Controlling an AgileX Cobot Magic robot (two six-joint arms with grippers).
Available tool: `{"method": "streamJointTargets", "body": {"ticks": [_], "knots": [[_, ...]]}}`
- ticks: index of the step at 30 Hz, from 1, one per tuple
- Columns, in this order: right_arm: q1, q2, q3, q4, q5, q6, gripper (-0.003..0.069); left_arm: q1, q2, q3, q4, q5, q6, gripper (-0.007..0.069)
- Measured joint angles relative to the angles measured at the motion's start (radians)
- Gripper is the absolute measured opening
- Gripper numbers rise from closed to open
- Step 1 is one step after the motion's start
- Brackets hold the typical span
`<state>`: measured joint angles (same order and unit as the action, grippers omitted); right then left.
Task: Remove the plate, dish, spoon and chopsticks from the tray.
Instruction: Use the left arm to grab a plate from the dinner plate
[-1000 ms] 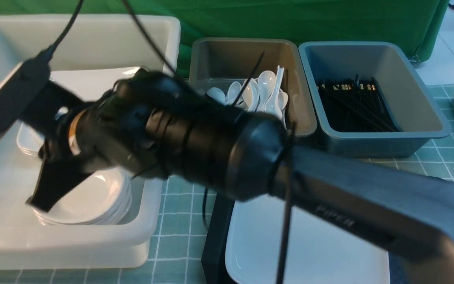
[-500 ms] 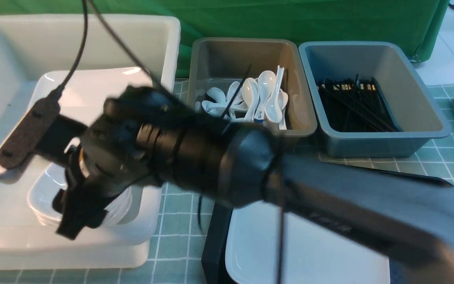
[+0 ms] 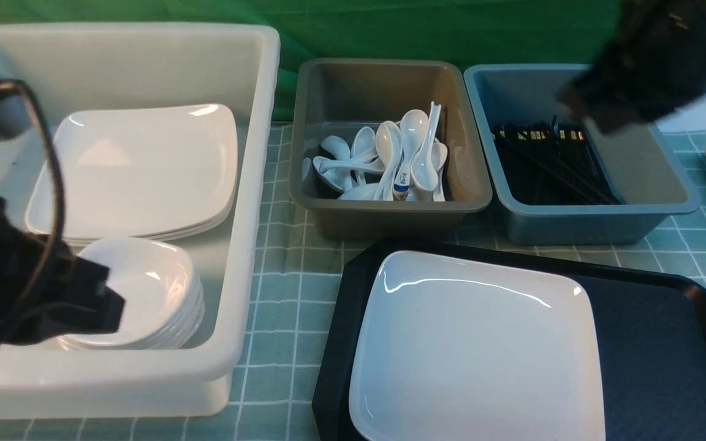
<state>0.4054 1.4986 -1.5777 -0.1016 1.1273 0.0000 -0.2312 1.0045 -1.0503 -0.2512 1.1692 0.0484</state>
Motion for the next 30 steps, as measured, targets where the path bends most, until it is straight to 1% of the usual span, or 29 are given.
{"method": "streamJointTargets", "body": {"ticks": [2, 3, 4, 5, 6, 7, 8, 10, 11, 13, 16, 17, 20, 21, 22, 24, 25, 30], "knots": [[-0.110, -0.038, 0.148, 0.063, -0.026, -0.008, 0.0052, -0.051, 0.037, 0.000, -0.003, -0.026, 0.001, 0.0010], [-0.147, -0.045, 0.198, 0.087, -0.044, -0.011, 0.0071, -0.078, 0.048, 0.000, -0.003, -0.038, 0.000, 0.0010], [-0.240, -0.050, 0.323, 0.168, -0.124, -0.030, 0.0155, -0.123, 0.074, 0.000, 0.000, -0.057, -0.008, 0.0010], [-0.271, -0.046, 0.396, 0.206, -0.189, -0.053, 0.0204, -0.162, 0.093, 0.000, 0.000, -0.072, -0.018, 0.0010], [-0.301, -0.036, 0.460, 0.251, -0.256, -0.074, 0.0270, -0.201, 0.112, 0.000, 0.000, -0.086, -0.029, 0.0010], [-0.321, -0.024, 0.504, 0.284, -0.310, -0.090, 0.0321, -0.239, 0.129, 0.000, 0.000, -0.100, -0.042, 0.0010], [-0.333, -0.001, 0.554, 0.324, -0.383, -0.109, 0.0390, -0.273, 0.146, 0.000, 0.000, -0.116, -0.060, 0.0010], [-0.336, 0.037, 0.590, 0.356, -0.463, -0.126, 0.0460, -0.323, 0.172, 0.000, -0.003, -0.138, -0.082, 0.0010], [-0.331, 0.082, 0.599, 0.378, -0.522, -0.138, 0.0488, -0.348, 0.193, 0.000, -0.004, -0.148, -0.092, 0.0010], [-0.322, 0.124, 0.597, 0.392, -0.581, -0.145, 0.0504, -0.368, 0.213, 0.000, -0.005, -0.155, -0.104, 0.0010], [-0.304, 0.197, 0.580, 0.400, -0.627, -0.148, 0.0512, -0.378, 0.233, 0.000, -0.005, -0.160, -0.108, 0.0010], [-0.282, 0.252, 0.557, 0.403, -0.643, -0.150, 0.0514, -0.380, 0.242, 0.000, 0.003, -0.171, -0.111, 0.0010], [-0.257, 0.299, 0.533, 0.404, -0.654, -0.154, 0.0505, -0.380, 0.243, 0.000, 0.013, -0.183, -0.121, 0.0010], [-0.248, 0.318, 0.523, 0.406, -0.656, -0.160, 0.0482, -0.380, 0.243, 0.000, 0.017, -0.185, -0.126, 0.0010], [-0.241, 0.330, 0.517, 0.406, -0.659, -0.170, 0.0435, -0.380, 0.243, 0.000, 0.017, -0.189, -0.128, 0.0010], [-0.234, 0.340, 0.510, 0.408, -0.655, -0.183, 0.0274, -0.380, 0.243, 0.000, 0.019, -0.189, -0.133, 0.0010], [-0.237, 0.337, 0.506, 0.411, -0.651, -0.183, 0.0225, -0.380, 0.243, 0.000, 0.020, -0.190, -0.134, 0.0010], [-0.285, 0.308, 0.504, 0.400, -0.582, -0.165, 0.0219, -0.390, 0.244, 0.000, 0.023, -0.203, -0.136, 0.0010]]}}
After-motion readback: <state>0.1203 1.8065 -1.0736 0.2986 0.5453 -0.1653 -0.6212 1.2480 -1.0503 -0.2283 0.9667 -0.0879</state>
